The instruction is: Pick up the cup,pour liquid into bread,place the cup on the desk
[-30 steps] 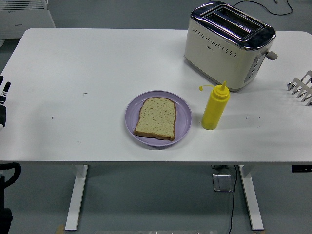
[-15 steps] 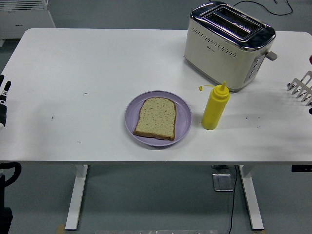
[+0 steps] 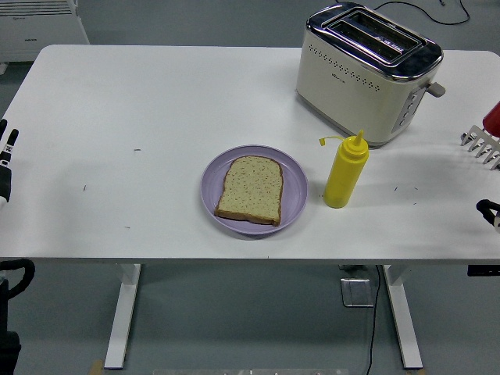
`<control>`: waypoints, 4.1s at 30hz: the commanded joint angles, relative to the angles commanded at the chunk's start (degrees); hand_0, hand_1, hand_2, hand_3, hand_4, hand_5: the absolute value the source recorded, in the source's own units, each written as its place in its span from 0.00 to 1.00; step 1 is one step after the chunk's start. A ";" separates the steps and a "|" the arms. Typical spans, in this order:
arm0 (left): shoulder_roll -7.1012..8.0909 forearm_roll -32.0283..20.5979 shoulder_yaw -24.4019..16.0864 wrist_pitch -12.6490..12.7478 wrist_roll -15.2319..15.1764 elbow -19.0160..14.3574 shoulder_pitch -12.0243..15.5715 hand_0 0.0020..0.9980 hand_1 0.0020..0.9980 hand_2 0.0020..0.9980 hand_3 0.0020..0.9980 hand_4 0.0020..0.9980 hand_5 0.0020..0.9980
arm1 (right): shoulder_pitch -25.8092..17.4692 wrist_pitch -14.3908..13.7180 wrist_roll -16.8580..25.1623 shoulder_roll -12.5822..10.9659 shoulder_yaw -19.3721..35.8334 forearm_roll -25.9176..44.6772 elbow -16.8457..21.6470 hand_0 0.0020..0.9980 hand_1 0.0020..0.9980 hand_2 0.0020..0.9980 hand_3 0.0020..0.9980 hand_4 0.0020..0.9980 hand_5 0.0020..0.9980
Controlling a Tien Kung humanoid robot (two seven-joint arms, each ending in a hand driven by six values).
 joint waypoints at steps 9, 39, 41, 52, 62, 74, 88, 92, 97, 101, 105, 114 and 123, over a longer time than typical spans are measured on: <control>0.04 -0.06 0.03 -0.01 -0.01 0.00 -0.04 0.83 0.83 0.85 0.74 0.66 1.00 | -1.21 -0.49 2.56 0.35 -3.74 2.30 -1.78 0.02 0.11 0.23 0.28 0.70 0.05; 0.03 -0.05 0.01 0.00 -0.07 0.06 -0.09 0.83 0.84 0.85 0.75 0.67 1.00 | 0.53 -2.28 20.29 3.01 -24.67 20.60 -13.11 0.12 0.14 0.25 0.28 0.70 0.05; 0.02 -0.05 0.04 -0.01 -0.07 0.06 -0.09 0.83 0.84 0.85 0.75 0.67 1.00 | 0.76 -2.16 20.40 3.19 -24.99 21.22 -13.76 0.12 0.14 0.25 0.28 0.70 0.05; 0.05 -0.04 0.25 0.00 -0.10 0.08 -0.09 0.83 0.84 0.85 0.75 0.67 1.00 | 1.95 -1.66 20.81 4.02 -26.75 22.75 -16.08 0.16 0.18 0.26 0.29 0.70 0.06; 0.02 -0.06 0.43 0.01 -0.12 0.11 0.08 0.83 0.84 0.85 0.75 0.66 1.00 | 2.93 -1.45 20.81 4.87 -27.74 23.31 -18.09 0.17 0.17 0.27 0.29 0.71 0.06; 0.03 -0.14 0.54 0.04 -0.16 0.13 0.28 0.83 0.84 0.85 0.75 0.66 1.00 | 2.50 -0.84 20.81 4.98 -28.44 23.69 -19.11 0.20 0.25 0.34 0.36 0.72 0.08; 0.02 -0.20 0.15 0.09 -0.18 0.10 0.05 0.83 0.84 0.85 0.75 0.66 1.00 | 2.34 -1.82 20.81 4.87 -29.14 23.24 -18.04 0.27 0.30 0.38 0.38 0.74 0.09; -0.01 -0.20 0.10 0.11 -0.18 0.11 0.06 0.83 0.84 0.85 0.75 0.66 1.00 | 2.68 -2.19 20.81 4.98 -29.35 23.30 -18.10 0.27 0.30 0.38 0.38 0.74 0.09; -0.01 -0.20 0.10 0.12 -0.18 0.10 0.05 0.83 0.84 0.85 0.74 0.66 1.00 | 2.72 -2.20 20.81 4.97 -29.43 23.16 -18.31 0.27 0.29 0.38 0.38 0.74 0.10; -0.01 -0.20 0.06 0.13 -0.19 0.08 0.02 0.83 0.84 0.85 0.74 0.66 1.00 | 2.44 -2.22 20.81 4.76 -29.25 23.19 -18.32 0.27 0.29 0.38 0.38 0.74 0.10; 0.00 -0.20 0.02 0.16 -0.20 0.08 0.00 0.83 0.83 0.85 0.74 0.66 1.00 | 1.97 -2.28 20.81 4.31 -29.11 23.26 -17.70 0.26 0.28 0.38 0.38 0.75 0.09; 0.01 -0.19 0.01 0.14 -0.19 0.07 -0.02 0.83 0.83 0.85 0.74 0.66 1.00 | 0.71 -2.55 20.81 3.75 -28.98 23.27 -16.03 0.26 0.28 0.38 0.38 0.75 0.09; 0.01 -0.20 -0.02 0.16 -0.20 0.09 -0.04 0.83 0.83 0.84 0.74 0.67 1.00 | 0.25 -2.30 20.81 3.72 -29.29 22.88 -15.42 0.33 0.37 0.43 0.45 0.74 0.08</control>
